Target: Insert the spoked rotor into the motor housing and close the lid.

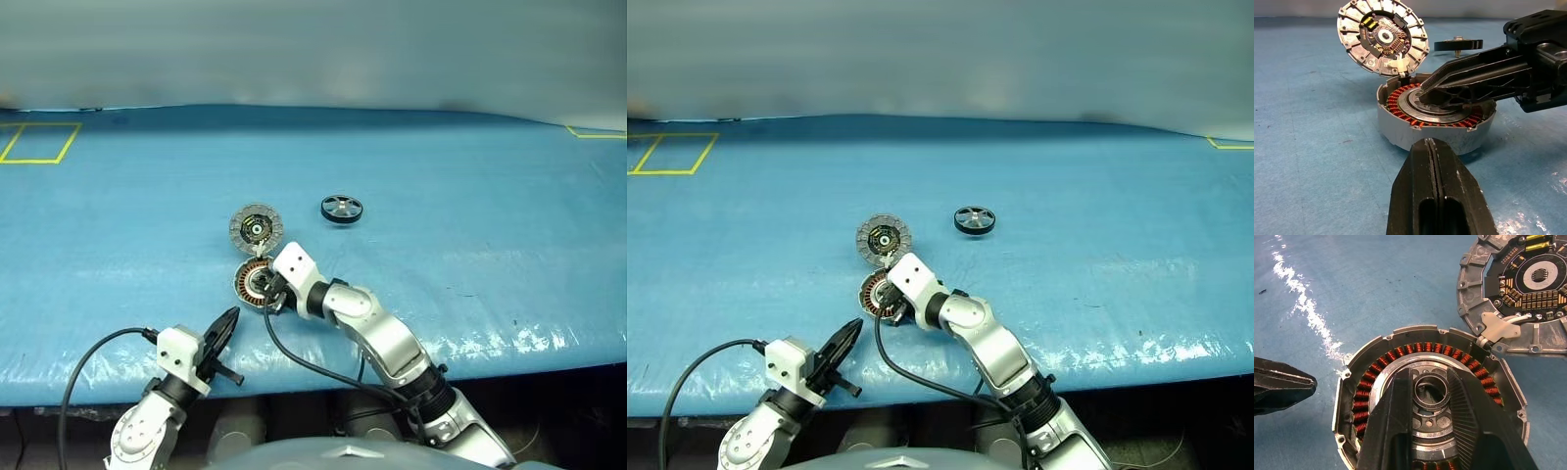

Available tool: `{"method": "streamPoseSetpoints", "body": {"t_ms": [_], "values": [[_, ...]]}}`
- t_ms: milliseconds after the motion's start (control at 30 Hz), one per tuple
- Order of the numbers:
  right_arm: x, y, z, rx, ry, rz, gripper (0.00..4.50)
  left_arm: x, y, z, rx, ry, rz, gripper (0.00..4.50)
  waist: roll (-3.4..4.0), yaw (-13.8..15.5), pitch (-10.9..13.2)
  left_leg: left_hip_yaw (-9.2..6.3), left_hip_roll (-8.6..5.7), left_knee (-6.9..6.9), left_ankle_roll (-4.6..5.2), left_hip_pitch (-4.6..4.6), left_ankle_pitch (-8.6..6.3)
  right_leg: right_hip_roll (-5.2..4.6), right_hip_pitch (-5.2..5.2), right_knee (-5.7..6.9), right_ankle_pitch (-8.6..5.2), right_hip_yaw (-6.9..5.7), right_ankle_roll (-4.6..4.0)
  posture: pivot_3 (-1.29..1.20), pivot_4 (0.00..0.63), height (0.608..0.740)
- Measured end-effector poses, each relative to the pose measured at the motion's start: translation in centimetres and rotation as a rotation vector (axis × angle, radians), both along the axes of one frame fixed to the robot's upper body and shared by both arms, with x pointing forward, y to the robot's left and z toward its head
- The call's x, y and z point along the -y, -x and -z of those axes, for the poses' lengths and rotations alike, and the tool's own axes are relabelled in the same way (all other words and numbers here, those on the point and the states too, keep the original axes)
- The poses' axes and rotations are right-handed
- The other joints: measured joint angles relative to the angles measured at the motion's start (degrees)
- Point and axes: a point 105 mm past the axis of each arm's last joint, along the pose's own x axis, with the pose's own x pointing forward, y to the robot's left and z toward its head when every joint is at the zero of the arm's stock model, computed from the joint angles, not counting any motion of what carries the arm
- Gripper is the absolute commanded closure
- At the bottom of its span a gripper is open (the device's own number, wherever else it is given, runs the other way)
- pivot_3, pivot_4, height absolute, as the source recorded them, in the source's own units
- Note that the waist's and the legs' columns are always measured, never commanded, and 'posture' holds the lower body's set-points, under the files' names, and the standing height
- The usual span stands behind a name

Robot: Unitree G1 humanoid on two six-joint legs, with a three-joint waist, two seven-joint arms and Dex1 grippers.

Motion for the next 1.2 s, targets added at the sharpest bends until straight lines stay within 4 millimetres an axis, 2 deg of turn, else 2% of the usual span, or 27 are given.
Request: {"method": "streamPoseSetpoints", "body": {"t_ms": [100,267,367,400,433,600,833,933,1200], "values": [[0.0,0.0,0.0,-0.002,-0.001,0.001,1.6,0.0,0.0,0.0,-0.001,-0.002,0.001,4.5,0.0,0.0,0.0,0.0,0.0,0.0,0.0,0.0,0.0,-0.01,0.0,-0.01,0.0,0.0,0.0,0.0,0.15,0.74],[0.2,0.2,-0.6,-0.019,-0.031,0.009,1.6,-0.1,0.1,0.0,-0.003,-0.002,0.0,4.5,0.01,0.1,0.0,-0.06,0.0,0.0,0.03,-0.03,-0.02,-0.01,-0.03,-0.12,0.01,-0.05,0.0,0.0,0.15,0.74],[0.5,0.4,-2.6,0.001,-0.088,0.011,2.18,-0.1,0.1,0.1,-0.004,-0.002,-0.002,4.5,0.01,0.1,0.0,-0.07,0.0,-0.03,0.06,-0.05,-0.04,-0.02,-0.01,-0.23,0.05,-0.07,-0.02,0.0,0.15,0.74],[0.6,0.5,-3.3,0.01,-0.1,0.011,2.59,-0.1,0.1,0.1,-0.004,-0.003,-0.002,4.5,0.01,0.1,0.0,-0.11,0.0,-0.05,0.07,-0.04,-0.05,-0.02,-0.03,-0.29,0.05,-0.1,-0.01,0.0,0.15,0.74],[0.6,0.6,-3.5,0.014,-0.106,0.01,2.82,-0.1,0.1,0.1,-0.004,-0.003,-0.002,4.5,0.01,0.0,0.0,-0.11,0.0,-0.07,0.07,-0.04,-0.05,-0.02,-0.03,-0.33,0.05,-0.11,-0.01,0.0,0.15,0.74],[1.2,0.8,-2.8,0.012,-0.024,0.011,4.47,-0.2,0.0,0.0,0.002,-0.005,-0.004,4.5,0.01,0.1,0.0,-0.11,-0.03,-0.16,0.08,-0.05,-0.06,-0.06,-0.01,-0.45,0.2,-0.15,-0.24,0.0,0.15,0.74],[0.7,1.0,-1.1,0.005,0.057,0.006,4.47,-0.8,-0.2,-0.3,0.014,-0.03,0.008,4.5,0.0,0.0,0.0,-0.1,-0.03,-0.27,0.08,-0.05,-0.05,-0.02,0.08,-0.46,0.2,-0.14,-0.24,0.0,0.15,0.74],[0.5,0.9,-1.2,0.008,0.055,0.007,4.47,-1.7,-0.5,-0.6,0.021,-0.044,-0.008,4.5,0.0,0.0,0.0,-0.08,-0.04,-0.27,0.09,-0.04,-0.05,-0.03,0.08,-0.48,0.21,-0.13,-0.23,0.0,0.15,0.74],[0.4,0.6,-0.9,-0.003,0.067,0.011,4.47,-2.0,-0.2,-0.1,0.001,-0.035,0.004,4.5,0.0,0.0,0.0,-0.07,-0.05,-0.29,0.09,-0.04,-0.05,-0.02,0.09,-0.51,0.23,-0.13,-0.2,0.0,0.15,0.74]]}}
